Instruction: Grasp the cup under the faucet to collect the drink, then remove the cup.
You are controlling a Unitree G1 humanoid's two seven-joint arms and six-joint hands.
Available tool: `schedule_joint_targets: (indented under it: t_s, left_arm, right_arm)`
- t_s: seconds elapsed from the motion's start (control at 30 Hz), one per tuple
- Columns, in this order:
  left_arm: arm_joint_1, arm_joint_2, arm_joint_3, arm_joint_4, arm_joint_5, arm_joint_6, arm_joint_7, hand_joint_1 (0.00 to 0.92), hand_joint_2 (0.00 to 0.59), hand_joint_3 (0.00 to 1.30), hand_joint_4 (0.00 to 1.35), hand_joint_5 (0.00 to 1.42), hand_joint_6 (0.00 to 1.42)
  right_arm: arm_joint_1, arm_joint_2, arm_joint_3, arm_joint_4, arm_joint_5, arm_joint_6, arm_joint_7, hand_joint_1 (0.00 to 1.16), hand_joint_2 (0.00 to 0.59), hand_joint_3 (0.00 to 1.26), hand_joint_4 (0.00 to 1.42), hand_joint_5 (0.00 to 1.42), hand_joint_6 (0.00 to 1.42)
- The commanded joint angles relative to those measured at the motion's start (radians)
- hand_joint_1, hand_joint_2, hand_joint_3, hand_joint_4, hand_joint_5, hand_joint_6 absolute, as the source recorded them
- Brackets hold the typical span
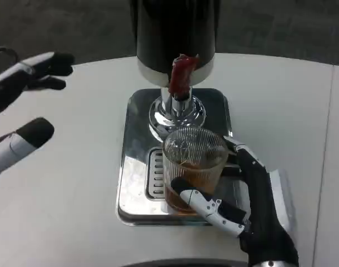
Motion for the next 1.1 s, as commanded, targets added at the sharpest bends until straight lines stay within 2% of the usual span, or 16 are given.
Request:
schedule_joint_targets:
  t_s: [0.03,0.17,0.3,0.43,0.57,1.1]
  left_arm:
    - [0.103,-0.014,0.018,-0.011,0.034,-0.026,0.014,0.0,0.122,0.23,0.22,0.26,0.21]
    - [0.17,-0.018,0.014,-0.015,0.06,-0.041,0.017,0.0,0.122,0.23,0.22,0.26,0.21]
    - [0.21,-0.023,0.009,-0.014,0.076,-0.053,0.019,0.0,0.122,0.21,0.19,0.24,0.19]
    - [0.243,-0.023,0.0,-0.015,0.103,-0.067,0.019,0.0,0.122,0.21,0.17,0.22,0.18]
    - [0.278,-0.019,-0.013,-0.019,0.131,-0.089,0.013,0.0,0.122,0.2,0.16,0.21,0.16]
    - [0.337,-0.011,-0.053,-0.049,0.2,-0.119,0.019,0.0,0.116,0.17,0.11,0.16,0.14]
  right_arm:
    - [0.031,0.006,0.002,-0.07,-0.009,-0.019,0.039,0.77,0.279,0.58,0.64,0.68,0.4]
    - [0.054,-0.004,-0.007,-0.103,-0.029,-0.02,0.065,0.77,0.278,0.59,0.64,0.68,0.4]
    - [0.073,0.001,-0.022,-0.126,-0.017,-0.023,0.092,0.78,0.278,0.59,0.64,0.68,0.4]
    - [0.087,-0.015,-0.024,-0.165,-0.041,-0.033,0.118,0.78,0.281,0.59,0.65,0.69,0.4]
    - [0.112,-0.023,-0.034,-0.203,-0.026,-0.033,0.155,0.79,0.282,0.59,0.65,0.69,0.4]
    - [0.159,-0.073,-0.067,-0.291,-0.018,-0.062,0.217,0.8,0.272,0.61,0.67,0.71,0.42]
